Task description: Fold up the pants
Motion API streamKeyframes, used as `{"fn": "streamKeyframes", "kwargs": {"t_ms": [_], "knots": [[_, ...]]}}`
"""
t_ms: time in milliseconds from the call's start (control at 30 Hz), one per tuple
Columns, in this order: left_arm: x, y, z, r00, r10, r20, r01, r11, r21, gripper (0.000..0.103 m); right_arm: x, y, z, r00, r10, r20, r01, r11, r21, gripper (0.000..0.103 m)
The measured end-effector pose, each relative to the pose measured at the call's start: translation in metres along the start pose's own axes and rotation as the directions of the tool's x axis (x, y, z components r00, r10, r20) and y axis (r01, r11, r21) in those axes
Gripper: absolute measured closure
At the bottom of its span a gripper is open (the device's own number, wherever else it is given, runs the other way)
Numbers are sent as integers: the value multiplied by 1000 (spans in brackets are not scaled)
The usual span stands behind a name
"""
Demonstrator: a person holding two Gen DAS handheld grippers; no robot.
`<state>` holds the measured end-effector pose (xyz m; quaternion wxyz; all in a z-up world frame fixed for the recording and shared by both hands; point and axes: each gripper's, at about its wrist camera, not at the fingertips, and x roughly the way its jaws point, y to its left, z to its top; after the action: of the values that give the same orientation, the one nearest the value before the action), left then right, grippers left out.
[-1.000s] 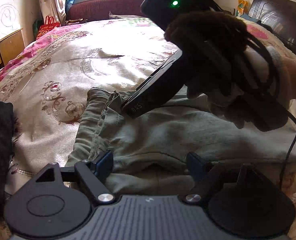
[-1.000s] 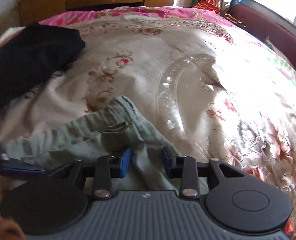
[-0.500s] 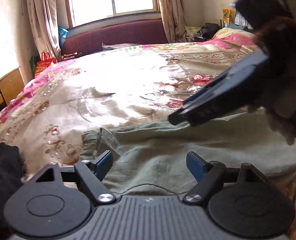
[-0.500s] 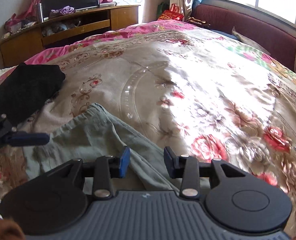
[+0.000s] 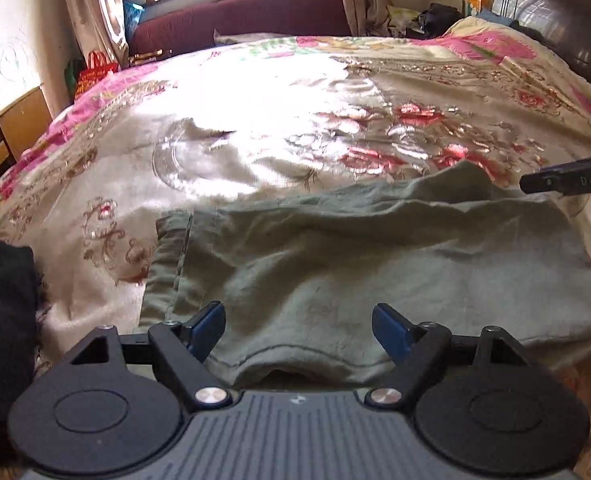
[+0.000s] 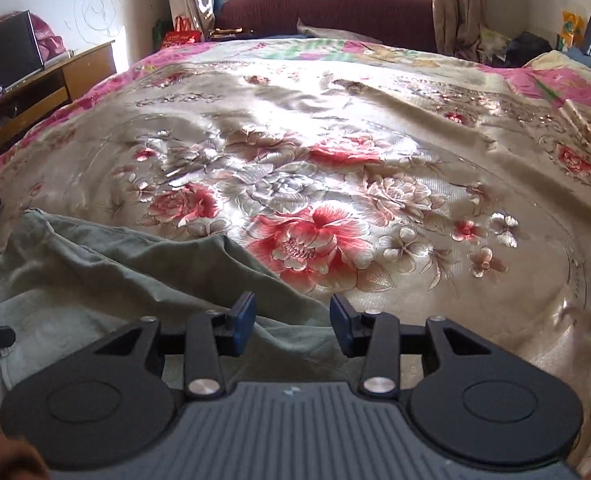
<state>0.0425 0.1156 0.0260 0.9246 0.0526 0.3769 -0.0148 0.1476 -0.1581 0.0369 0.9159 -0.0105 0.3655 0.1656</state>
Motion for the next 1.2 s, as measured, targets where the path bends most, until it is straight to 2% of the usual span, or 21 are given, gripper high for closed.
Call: {"fn": "streamKeyframes", "kwargs": {"t_ms": [67, 133, 200, 233, 267, 367, 433, 533, 633, 767, 867, 967, 1000, 1067, 1133, 1200], "knots": [[-1, -6, 9, 1000, -5, 27, 4, 1000, 10, 9, -5, 5, -8, 1000, 3, 12, -3, 999, -34, 60], [2, -8, 10, 1000, -9, 13, 8, 1000, 19, 9, 1, 5, -19, 1000, -10, -16, 9, 999, -48, 60], [13, -8, 3, 999, 29, -45, -27, 998, 49, 9, 14, -10, -33, 996, -28, -83, 29, 1000, 9, 60], [21, -6, -6, 994, 70, -89, -64, 996, 67, 9, 17, -19, -39, 994, -25, -104, 31, 998, 54, 60], [22, -3, -11, 991, 85, -103, -79, 995, 69, 9, 16, -25, -41, 995, -20, -100, 30, 995, 91, 59], [8, 5, -14, 991, 71, -110, -67, 997, 38, 9, -7, -43, -47, 997, -8, -70, 21, 982, 186, 59], [-1, 1, -8, 994, 93, -66, -89, 995, 52, 9, -19, -53, -53, 998, 6, -60, 10, 968, 251, 58], [-3, -8, 4, 997, 73, -3, -73, 996, 55, 9, -23, -65, -68, 992, 107, -69, -73, 919, 389, 56], [11, -20, 11, 999, 53, -8, -52, 996, 68, 9, -20, -61, -75, 983, 178, -47, -140, 890, 433, 56], [19, -31, 9, 999, 22, -27, -19, 993, 113, 9, -16, -61, -74, 950, 312, -21, -265, 838, 477, 53], [25, -33, 5, 998, 25, -52, -19, 995, 102, 9, -9, -66, -76, 938, 346, -19, -286, 804, 521, 52], [16, -38, 7, 1000, 5, -14, -4, 994, 111, 9, -14, -76, -81, 905, 424, 38, -371, 741, 559, 52], [14, -41, 7, 1000, -7, -2, 8, 993, 121, 9, -16, -79, -83, 904, 425, 44, -373, 735, 566, 52], [14, -50, 8, 999, -35, 7, 34, 988, 153, 9, -16, -87, -89, 917, 397, 24, -337, 742, 579, 55], [20, -61, 8, 999, -43, -4, 44, 982, 184, 9, -12, -94, -95, 905, 424, 43, -355, 694, 627, 57], [26, -70, 7, 999, -47, -22, 51, 977, 206, 9, -6, -95, -97, 879, 470, 75, -397, 636, 662, 56]]}}
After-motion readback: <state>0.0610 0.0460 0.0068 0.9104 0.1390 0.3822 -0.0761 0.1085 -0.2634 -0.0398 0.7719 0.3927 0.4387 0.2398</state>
